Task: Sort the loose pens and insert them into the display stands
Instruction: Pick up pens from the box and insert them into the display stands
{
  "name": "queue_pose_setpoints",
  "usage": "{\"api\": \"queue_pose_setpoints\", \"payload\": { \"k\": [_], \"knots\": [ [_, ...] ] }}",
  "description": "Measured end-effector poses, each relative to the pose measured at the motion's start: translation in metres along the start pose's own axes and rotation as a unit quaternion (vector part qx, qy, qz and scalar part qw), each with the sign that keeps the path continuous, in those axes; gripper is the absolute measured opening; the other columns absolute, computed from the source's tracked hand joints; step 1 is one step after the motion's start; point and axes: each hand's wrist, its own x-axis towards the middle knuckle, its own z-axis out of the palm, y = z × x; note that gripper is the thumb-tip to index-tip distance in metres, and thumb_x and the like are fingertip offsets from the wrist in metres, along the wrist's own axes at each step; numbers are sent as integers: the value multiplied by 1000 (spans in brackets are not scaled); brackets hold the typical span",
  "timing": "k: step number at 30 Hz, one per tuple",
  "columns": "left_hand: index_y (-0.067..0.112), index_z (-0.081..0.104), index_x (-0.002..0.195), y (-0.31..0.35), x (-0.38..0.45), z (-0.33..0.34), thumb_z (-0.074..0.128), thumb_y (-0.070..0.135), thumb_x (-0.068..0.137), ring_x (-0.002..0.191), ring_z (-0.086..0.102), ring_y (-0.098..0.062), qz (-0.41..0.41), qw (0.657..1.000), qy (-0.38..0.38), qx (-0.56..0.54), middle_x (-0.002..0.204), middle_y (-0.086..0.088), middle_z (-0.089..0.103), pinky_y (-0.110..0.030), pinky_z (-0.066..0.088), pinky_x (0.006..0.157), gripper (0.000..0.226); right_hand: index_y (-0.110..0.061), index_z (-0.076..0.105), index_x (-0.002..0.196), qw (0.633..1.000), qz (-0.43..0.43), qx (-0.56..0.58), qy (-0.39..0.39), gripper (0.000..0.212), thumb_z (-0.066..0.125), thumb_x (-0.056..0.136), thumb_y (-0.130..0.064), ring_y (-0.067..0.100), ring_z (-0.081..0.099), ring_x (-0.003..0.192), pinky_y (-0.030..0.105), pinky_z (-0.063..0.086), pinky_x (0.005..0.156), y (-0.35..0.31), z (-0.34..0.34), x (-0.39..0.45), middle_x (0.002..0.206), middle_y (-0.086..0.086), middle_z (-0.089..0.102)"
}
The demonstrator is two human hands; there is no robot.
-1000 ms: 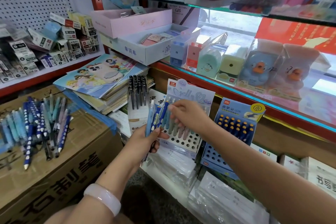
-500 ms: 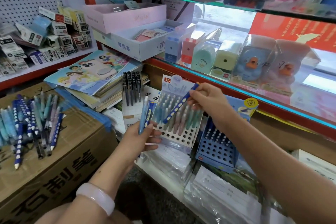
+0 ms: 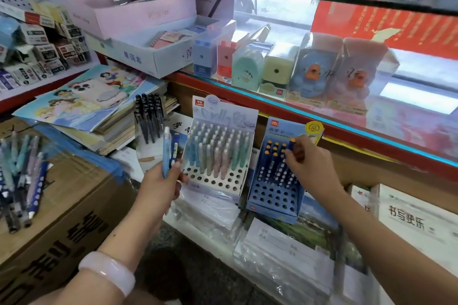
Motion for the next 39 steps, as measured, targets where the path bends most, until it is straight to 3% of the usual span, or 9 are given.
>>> {"api": "queue_pose_setpoints", "payload": {
  "k": [5,15,20,25,29,31,33,36,39],
  "knots": [
    [20,57,86,1,2,0,43,21,98,52,36,-14,-2,1000,7,-9,66,2,59,-24,27,48,18,-9,48,86,998,23,14,58,12,59,89,-15,23,51,63,33,36,57,21,-14,-6,70,6,57],
    [20,55,95,-2,3,1,42,17,98,50,35,-13,-8,1000,5,-25,68,-2,58,-14,31,37,14,-3,55,98,997,70,-8,-4,14,57,92,-16,24,55,69,39,47,65,51,2,-18,77,8,59],
    [20,55,94,-3,2,0,41,15,98,52,37,-14,-7,1000,-1,-29,69,-3,59,-24,31,49,15,0,60,94,996,69,-55,-33,15,58,91,-14,22,50,70,33,40,62,56,12,-16,82,12,61],
    [15,50,94,-2,2,-2,41,15,98,54,39,-14,-12,1000,-18,-19,74,-4,63,-27,32,50,10,-4,59,89,988,92,-100,-68,13,59,91,-16,25,51,76,27,30,63,62,13,-15,82,7,52],
    [11,51,90,-1,1,-3,42,17,98,55,41,-15,-28,998,-43,-25,87,-15,65,-27,36,53,14,-11,51,85,995,93,-4,42,14,62,89,-17,23,50,68,28,34,55,33,3,-16,76,8,54],
    [8,51,89,3,-2,-2,42,14,98,52,41,-12,-41,994,-73,-71,86,-16,66,-23,36,48,14,-14,53,86,995,55,63,54,9,60,90,-17,12,51,63,15,37,52,-1,-1,-13,71,0,56],
    [5,52,89,8,-6,-1,43,10,97,47,41,-9,-54,985,-109,-125,79,-13,67,-18,36,42,13,-17,57,88,989,34,142,-24,5,56,92,-19,1,52,62,10,41,53,-38,3,-11,71,-9,57],
    [2,53,92,14,-11,-2,44,8,95,44,41,-8,-57,975,-152,-155,73,-10,68,-16,35,39,11,-19,60,94,960,9,223,-171,8,52,94,-22,4,55,67,16,49,61,-82,19,-7,78,-9,59],
    [3,55,94,16,-15,-6,43,10,95,45,42,-7,-55,970,-182,-148,73,-9,67,-16,35,41,13,-17,63,99,933,12,280,-226,14,53,94,-26,6,57,68,19,52,65,-107,36,-4,82,-6,63]
  ]
}}
